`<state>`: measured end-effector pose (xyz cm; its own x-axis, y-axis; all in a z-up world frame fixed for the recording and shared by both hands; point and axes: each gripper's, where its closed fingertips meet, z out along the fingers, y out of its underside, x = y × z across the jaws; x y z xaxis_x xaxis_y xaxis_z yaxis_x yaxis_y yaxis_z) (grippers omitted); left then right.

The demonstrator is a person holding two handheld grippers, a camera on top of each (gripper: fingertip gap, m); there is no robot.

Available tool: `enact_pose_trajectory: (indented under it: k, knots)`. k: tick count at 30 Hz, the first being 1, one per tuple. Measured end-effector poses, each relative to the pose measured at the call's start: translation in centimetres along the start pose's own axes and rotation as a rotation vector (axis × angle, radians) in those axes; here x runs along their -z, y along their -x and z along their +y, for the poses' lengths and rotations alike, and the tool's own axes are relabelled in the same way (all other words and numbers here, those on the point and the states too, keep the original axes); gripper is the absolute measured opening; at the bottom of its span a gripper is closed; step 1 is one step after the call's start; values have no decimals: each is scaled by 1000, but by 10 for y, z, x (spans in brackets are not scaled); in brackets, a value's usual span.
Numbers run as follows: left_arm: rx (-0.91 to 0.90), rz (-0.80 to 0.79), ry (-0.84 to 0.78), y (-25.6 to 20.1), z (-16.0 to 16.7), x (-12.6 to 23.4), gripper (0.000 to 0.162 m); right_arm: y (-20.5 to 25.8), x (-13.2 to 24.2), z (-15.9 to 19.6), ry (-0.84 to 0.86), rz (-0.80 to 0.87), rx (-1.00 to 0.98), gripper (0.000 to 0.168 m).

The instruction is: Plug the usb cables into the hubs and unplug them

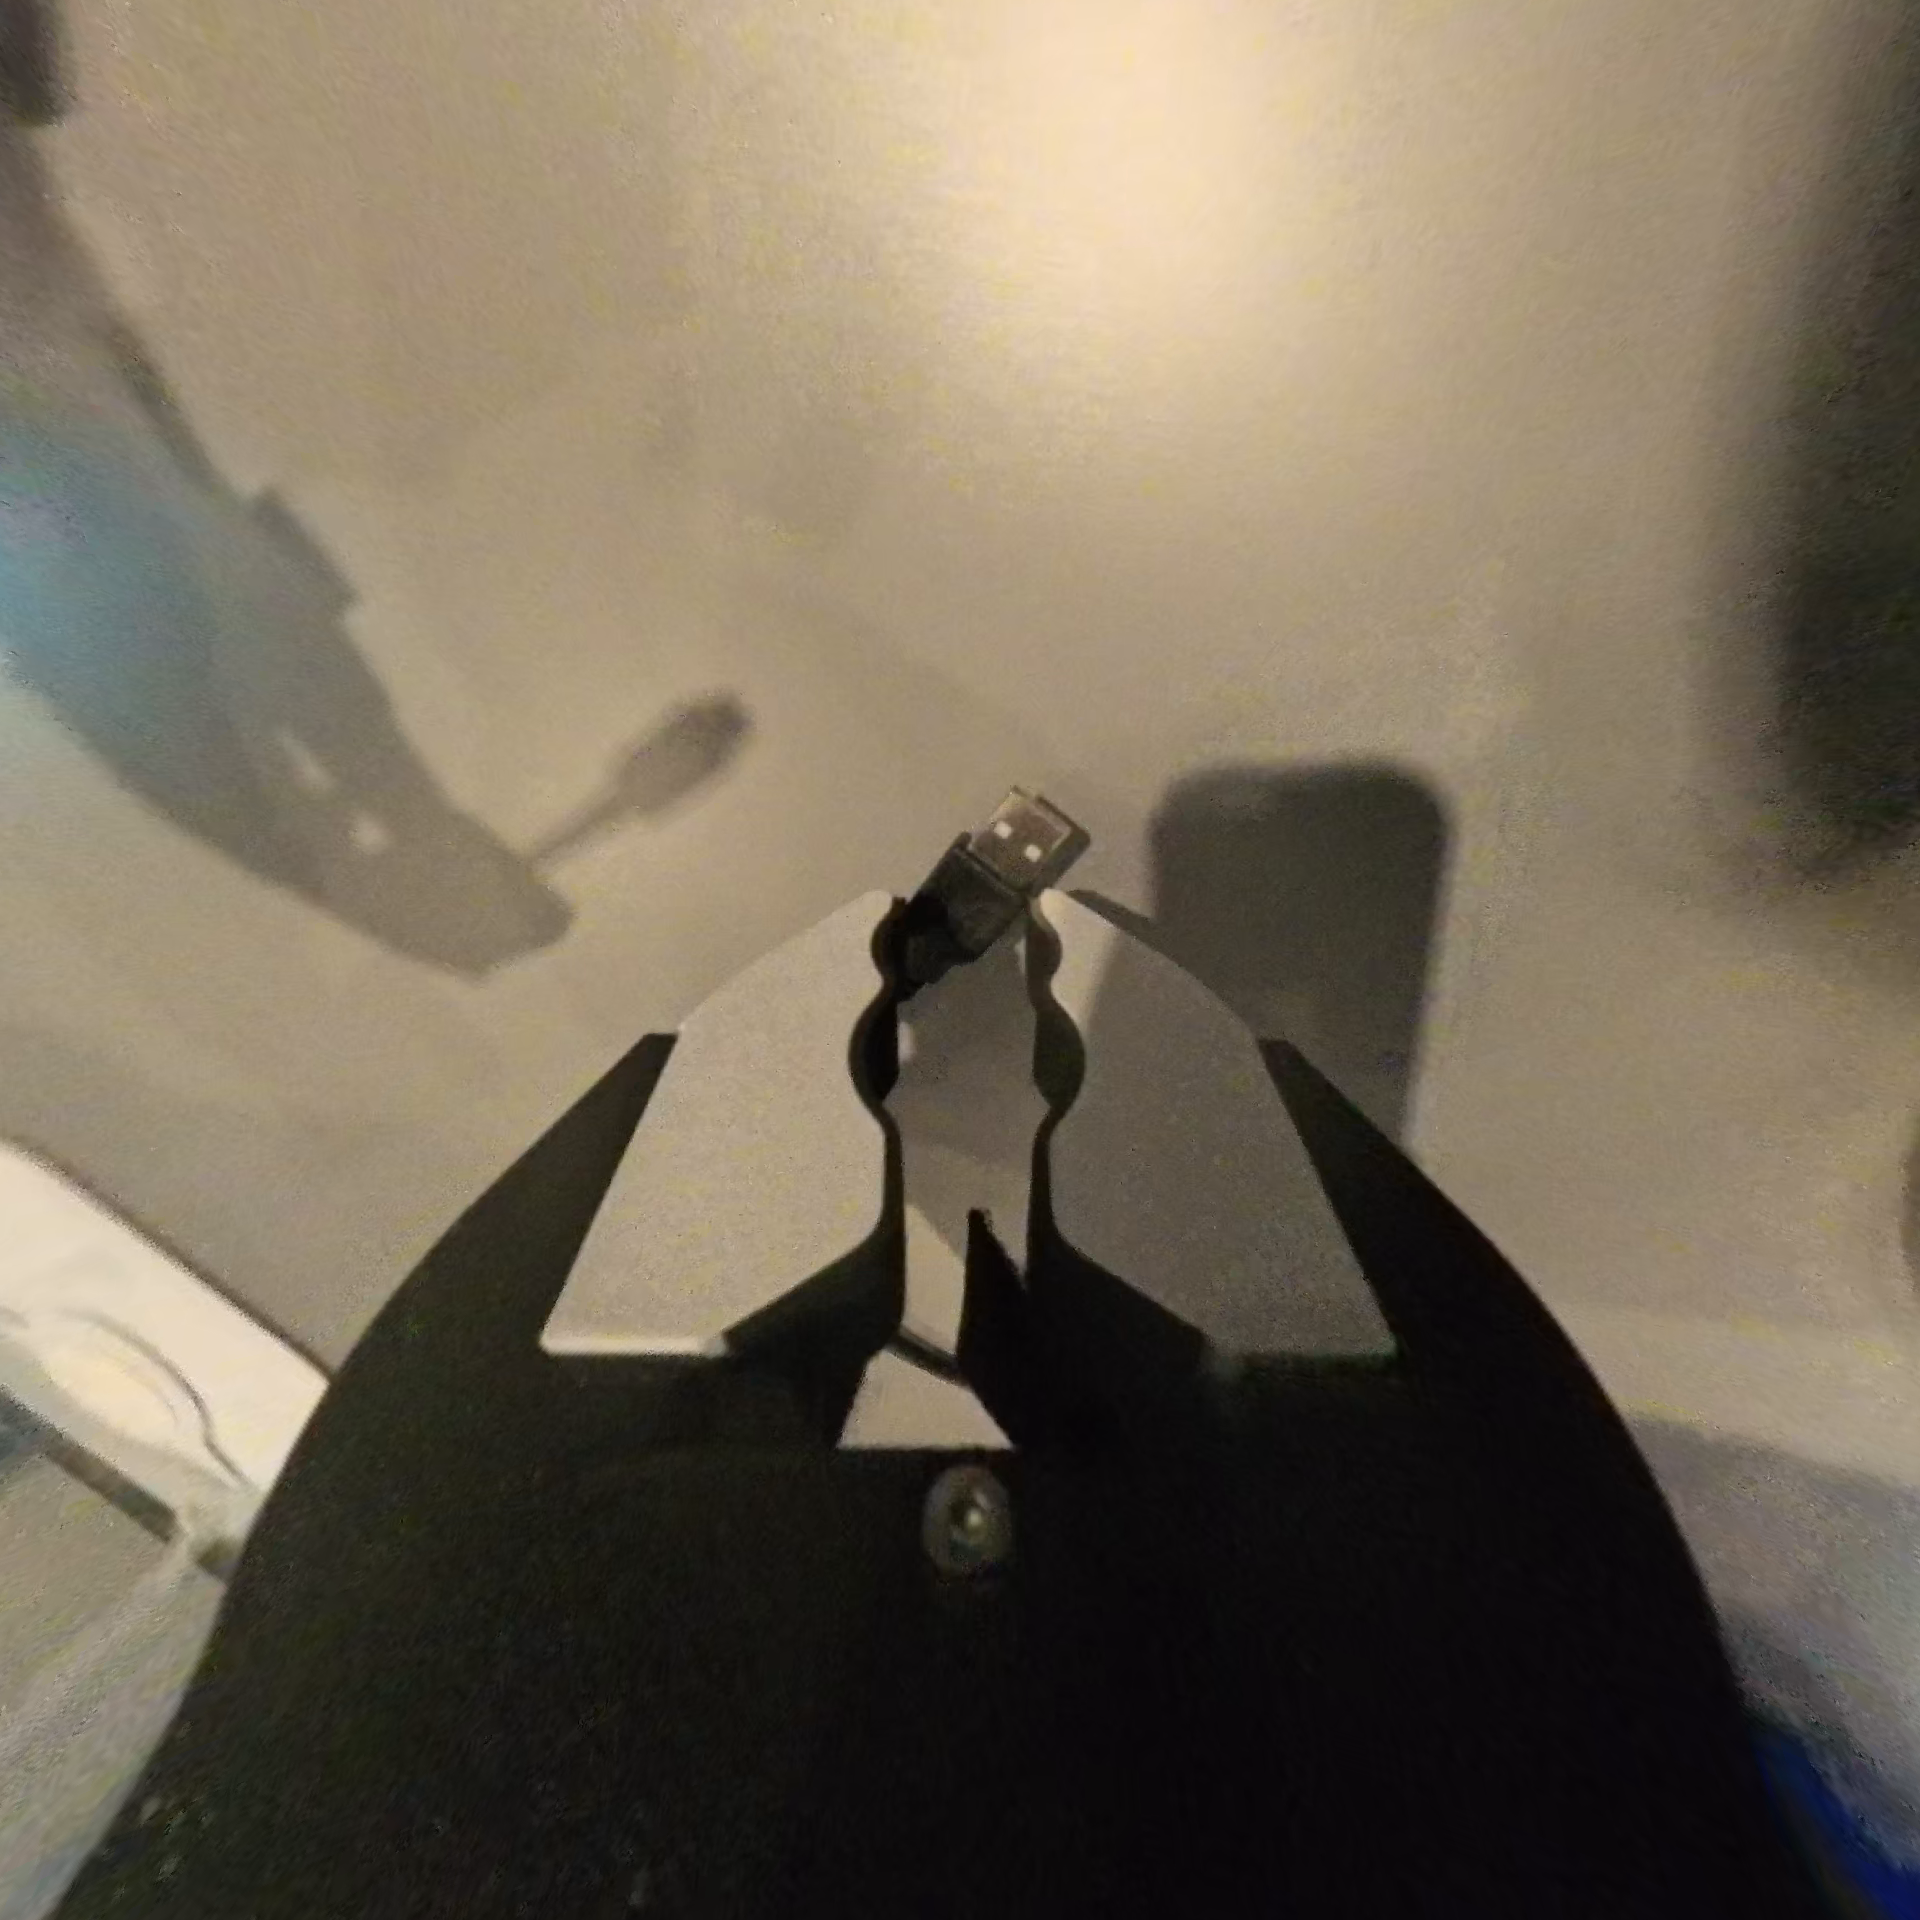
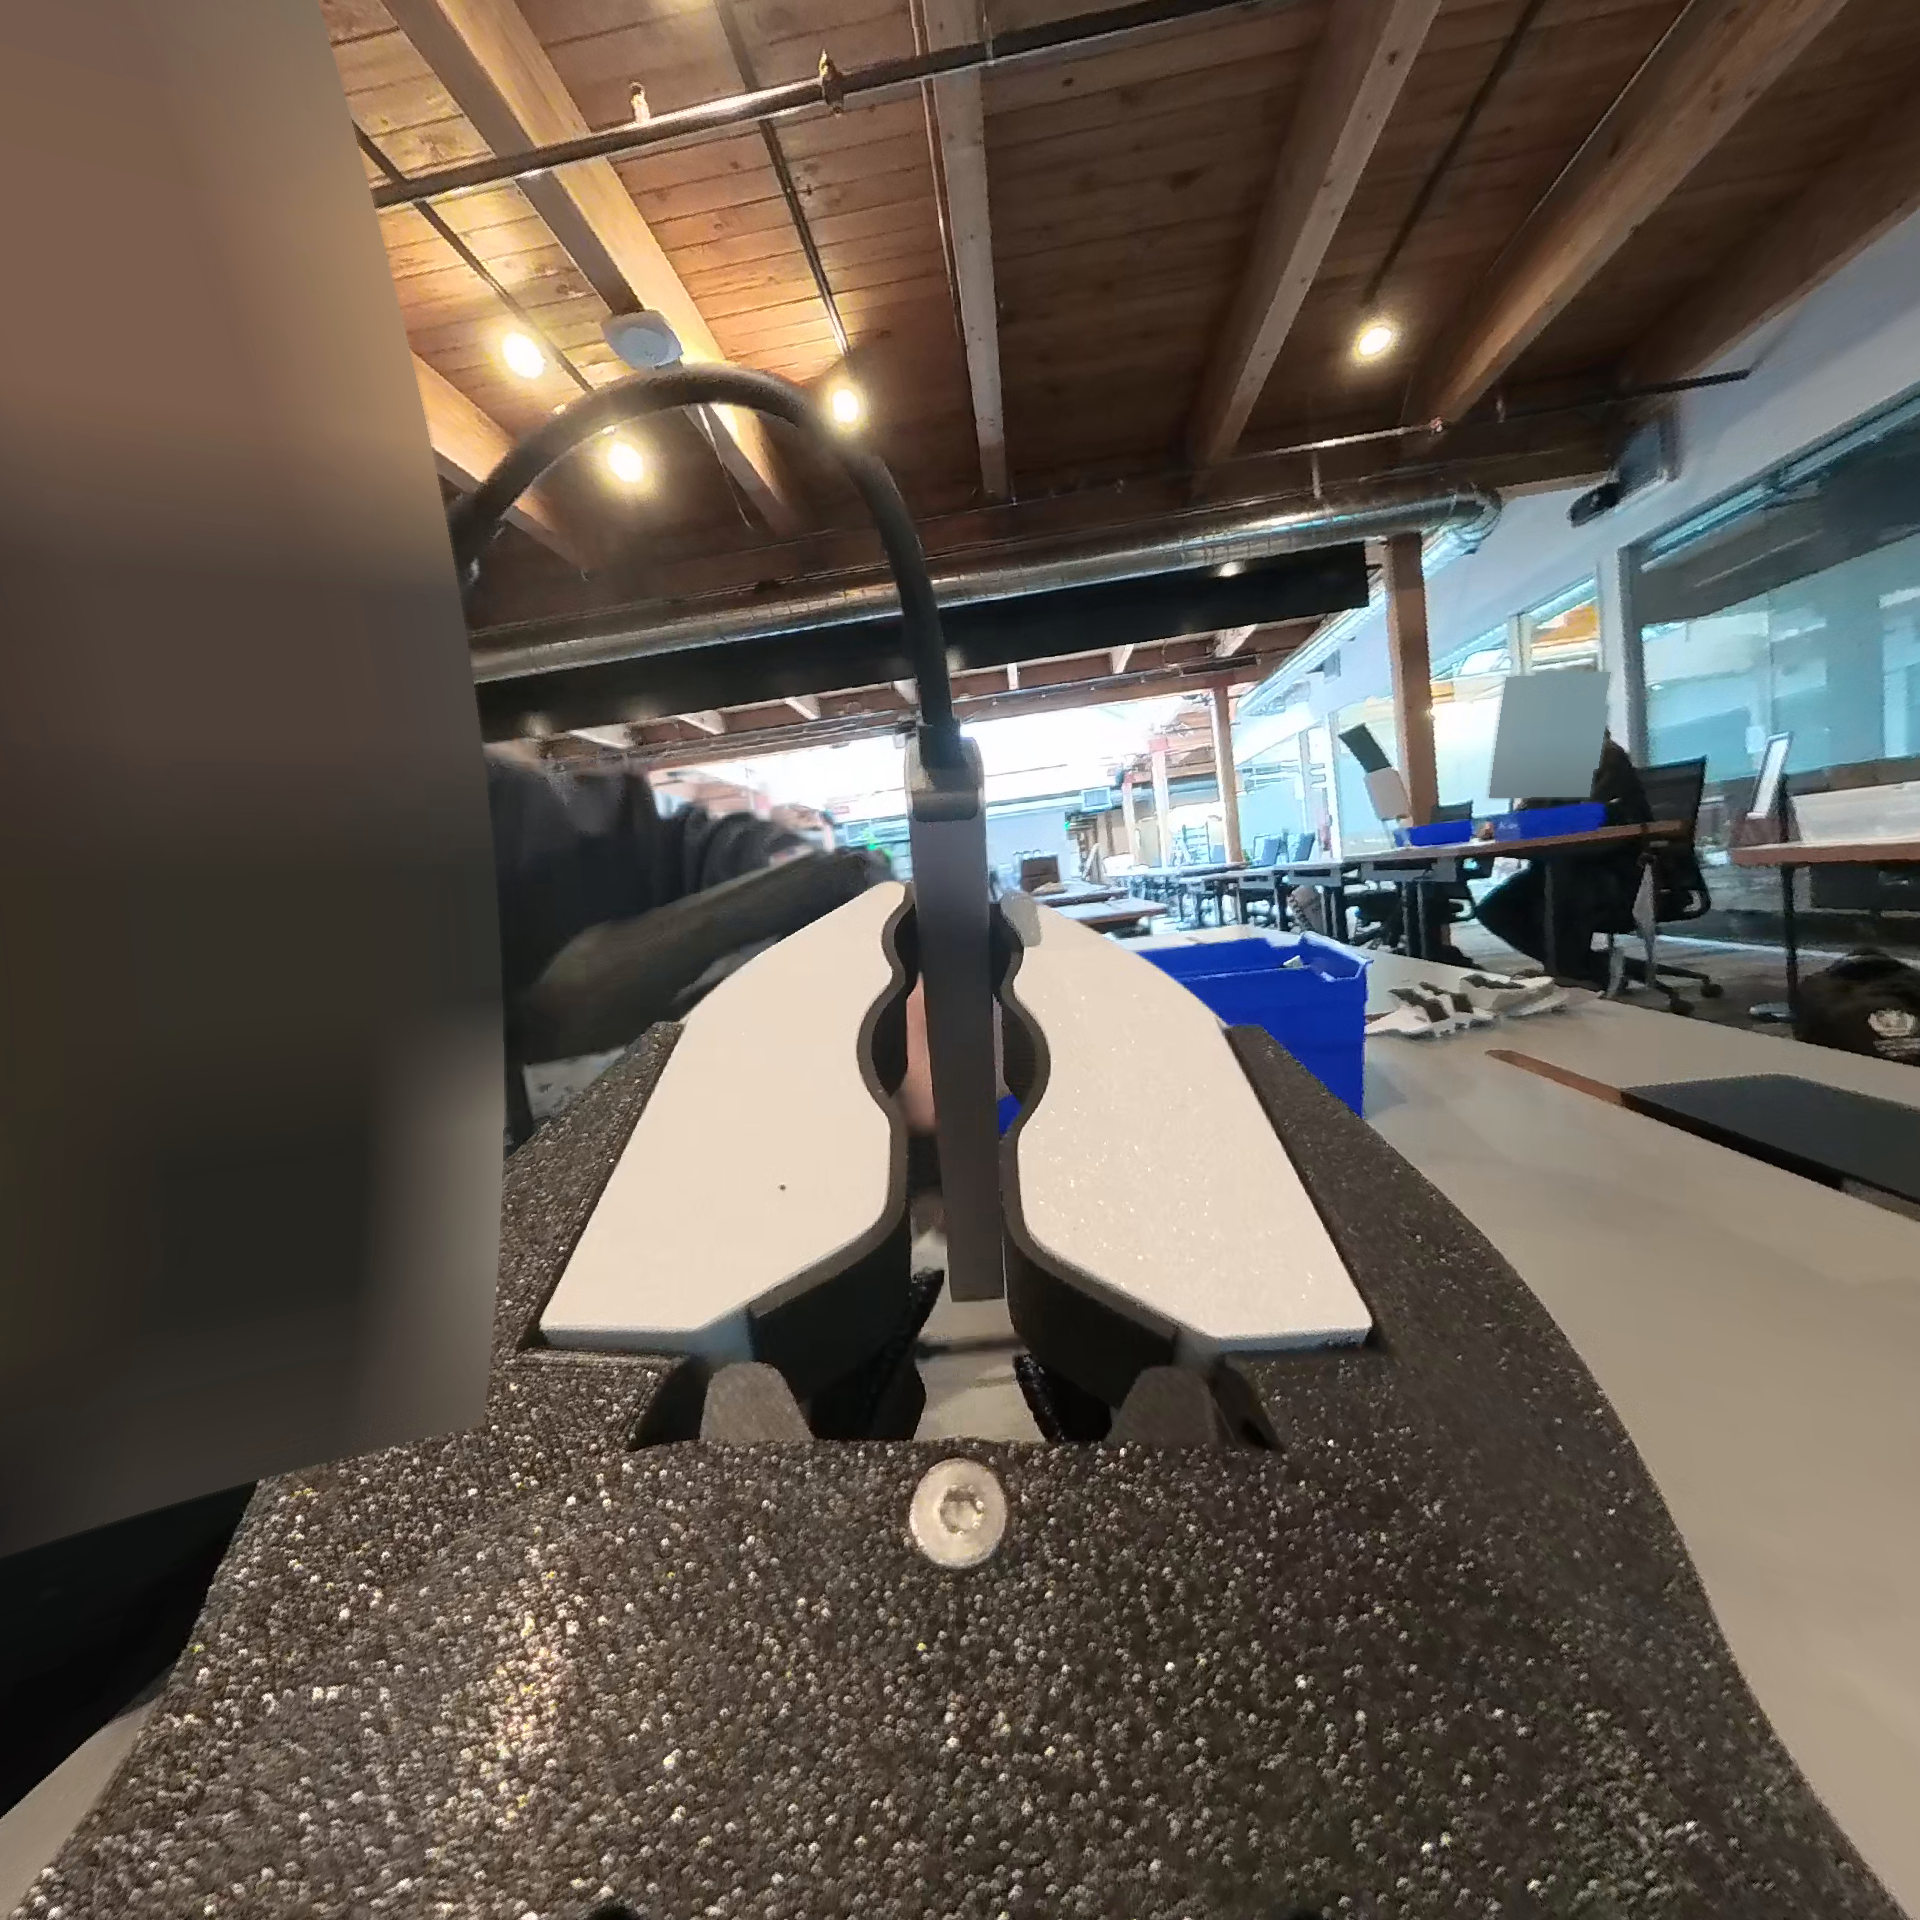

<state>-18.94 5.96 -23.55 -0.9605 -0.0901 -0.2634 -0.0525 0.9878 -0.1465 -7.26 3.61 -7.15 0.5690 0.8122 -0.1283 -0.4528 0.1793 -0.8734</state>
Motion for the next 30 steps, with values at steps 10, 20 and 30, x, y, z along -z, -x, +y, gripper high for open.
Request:
enact_pose_trajectory:
  k: [10,20,30]
  knots:
    - [577,-535,-591,69,15,84,20,0,1,-2,-9,0,-3,13]
    - [694,-678,-836,83,19,123,20,4,2,-2,-24,-26,-27,13]
    - [645,-695,-687,119,5,134,19,12,5,-16,-130,-107,-100,13]
